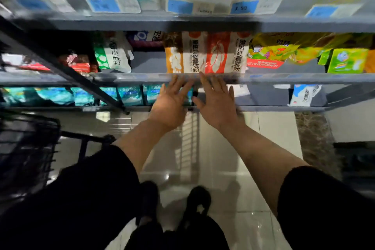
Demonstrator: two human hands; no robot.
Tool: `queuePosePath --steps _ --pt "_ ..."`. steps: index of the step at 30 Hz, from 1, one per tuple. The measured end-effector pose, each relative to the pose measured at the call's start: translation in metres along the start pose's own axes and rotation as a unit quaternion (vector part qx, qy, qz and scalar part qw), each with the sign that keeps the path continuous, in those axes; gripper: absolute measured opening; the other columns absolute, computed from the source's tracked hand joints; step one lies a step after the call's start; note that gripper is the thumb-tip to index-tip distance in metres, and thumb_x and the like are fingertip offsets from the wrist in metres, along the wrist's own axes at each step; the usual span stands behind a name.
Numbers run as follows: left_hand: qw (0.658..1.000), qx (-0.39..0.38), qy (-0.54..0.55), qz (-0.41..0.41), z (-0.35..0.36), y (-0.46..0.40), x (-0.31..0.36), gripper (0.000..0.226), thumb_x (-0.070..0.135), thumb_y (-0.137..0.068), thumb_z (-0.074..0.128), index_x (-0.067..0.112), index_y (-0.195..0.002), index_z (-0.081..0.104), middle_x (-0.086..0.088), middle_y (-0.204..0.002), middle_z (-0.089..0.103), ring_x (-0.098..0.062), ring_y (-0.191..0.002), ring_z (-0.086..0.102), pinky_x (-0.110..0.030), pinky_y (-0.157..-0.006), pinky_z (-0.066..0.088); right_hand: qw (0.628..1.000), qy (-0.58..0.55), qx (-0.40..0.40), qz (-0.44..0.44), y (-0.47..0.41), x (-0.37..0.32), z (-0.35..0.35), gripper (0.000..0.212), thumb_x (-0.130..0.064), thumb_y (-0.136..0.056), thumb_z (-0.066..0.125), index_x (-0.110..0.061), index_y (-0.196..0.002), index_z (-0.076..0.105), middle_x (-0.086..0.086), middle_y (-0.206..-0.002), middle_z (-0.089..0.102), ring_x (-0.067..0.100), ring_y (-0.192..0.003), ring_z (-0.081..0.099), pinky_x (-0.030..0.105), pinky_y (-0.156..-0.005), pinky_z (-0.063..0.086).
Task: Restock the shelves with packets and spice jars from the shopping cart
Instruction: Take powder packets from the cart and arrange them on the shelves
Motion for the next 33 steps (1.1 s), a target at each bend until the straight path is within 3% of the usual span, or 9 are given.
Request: queuePosePath --steps 4,7,9,13,17,20,23,29,33 --pt "0.991 0.101 0.051 -0.068 -0.099 0.105 0.006 0.073 0.009 -0.083 0.064 0.014 -0.15 0.034 -0.017 -0.147 0.042 -0.04 -0.127 0.047 -0.049 -0.104 0.04 0.996 -0.056 -0.004 -0.075 0.061 -0.097 -0.068 0.067 -0.042 -0.095 0.048 -0.025 -0.151 0.017 0.01 -0.155 0.024 0.031 -0.14 0.026 0.047 -0.113 0.026" --pt "0.971 0.201 0.025 -0.124 -0.163 0.193 -0.001 0.06 0.015 -0.088 0.062 0.016 -0.144 0.043 -0.013 -0.127 0.057 -0.037 -0.102 0.062 -0.045 -0.083 0.05 0.984 -0.101 -0.003 -0.15 0.1 -0.17 -0.108 0.053 -0.034 -0.095 0.052 -0.012 -0.141 0.038 0.014 -0.136 0.048 0.032 -0.12 0.049 0.044 -0.096 0.044" --pt "0.95 0.276 0.01 -0.143 -0.2 0.254 -0.012 0.055 0.016 -0.088 0.063 0.016 -0.141 0.048 -0.01 -0.118 0.063 -0.035 -0.09 0.066 -0.043 -0.076 0.052 0.972 -0.088 -0.035 -0.214 0.125 -0.224 -0.12 0.042 -0.03 -0.093 0.054 -0.009 -0.129 0.051 0.014 -0.121 0.06 0.033 -0.109 0.056 0.045 -0.089 0.047" --pt "0.902 0.379 0.026 -0.207 -0.254 0.363 -0.056 0.051 0.019 -0.087 0.06 0.017 -0.137 0.051 -0.008 -0.115 0.067 -0.029 -0.088 0.068 -0.036 -0.078 0.05 0.941 -0.09 -0.087 -0.313 0.171 -0.333 -0.125 0.034 -0.029 -0.091 0.057 -0.013 -0.121 0.059 0.009 -0.117 0.063 0.029 -0.104 0.06 0.042 -0.088 0.048" --pt "0.853 0.46 0.033 -0.245 -0.288 0.462 -0.096 0.051 0.008 -0.085 0.066 0.017 -0.134 0.053 -0.002 -0.111 0.068 -0.02 -0.077 0.069 -0.034 -0.07 0.05 0.911 -0.099 -0.063 -0.396 0.218 -0.432 -0.12 0.033 -0.022 -0.09 0.06 -0.008 -0.12 0.06 0.013 -0.117 0.063 0.032 -0.105 0.059 0.043 -0.089 0.046" --pt "0.835 0.452 0.049 -0.31 -0.292 0.525 -0.143 0.053 0.012 -0.085 0.065 0.018 -0.136 0.049 -0.008 -0.12 0.062 -0.028 -0.091 0.068 -0.044 -0.078 0.053 0.901 -0.093 -0.082 -0.416 0.241 -0.492 -0.098 0.037 -0.024 -0.091 0.059 -0.007 -0.124 0.056 0.016 -0.119 0.06 0.034 -0.107 0.057 0.045 -0.09 0.045" --pt "0.831 0.391 0.056 -0.392 -0.281 0.575 -0.192 0.067 0.008 -0.08 0.071 0.01 -0.141 0.043 -0.018 -0.129 0.049 -0.034 -0.115 0.053 -0.045 -0.088 0.045 0.905 -0.039 -0.16 -0.391 0.258 -0.537 -0.057 0.044 -0.028 -0.091 0.058 -0.011 -0.131 0.048 0.012 -0.131 0.053 0.03 -0.118 0.05 0.04 -0.095 0.042" --pt "0.848 0.365 -0.024 -0.384 -0.257 0.604 -0.229 0.053 0.02 -0.077 0.061 0.0 -0.125 0.059 -0.027 -0.125 0.057 -0.044 -0.12 0.05 -0.052 -0.103 0.038 0.896 0.14 -0.261 -0.332 0.261 -0.56 0.028 0.072 -0.043 -0.085 0.066 -0.005 -0.139 0.036 0.019 -0.143 0.037 0.034 -0.128 0.041 0.04 -0.101 0.04" --pt "0.853 0.361 -0.128 -0.354 -0.247 0.596 -0.222 0.045 0.021 -0.084 0.055 0.007 -0.126 0.062 -0.019 -0.131 0.059 -0.039 -0.128 0.047 -0.049 -0.113 0.02 0.891 0.199 -0.271 -0.304 0.249 -0.564 0.06 0.088 -0.061 -0.074 0.068 -0.006 -0.136 0.036 0.019 -0.139 0.041 0.035 -0.125 0.042 0.043 -0.1 0.041"
Point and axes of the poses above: each hand's wrist, its own y-axis away from the middle knuckle, its own z-axis out of the palm, x = y × z, the point moved 6 cm from there along -y, towards the middle knuckle
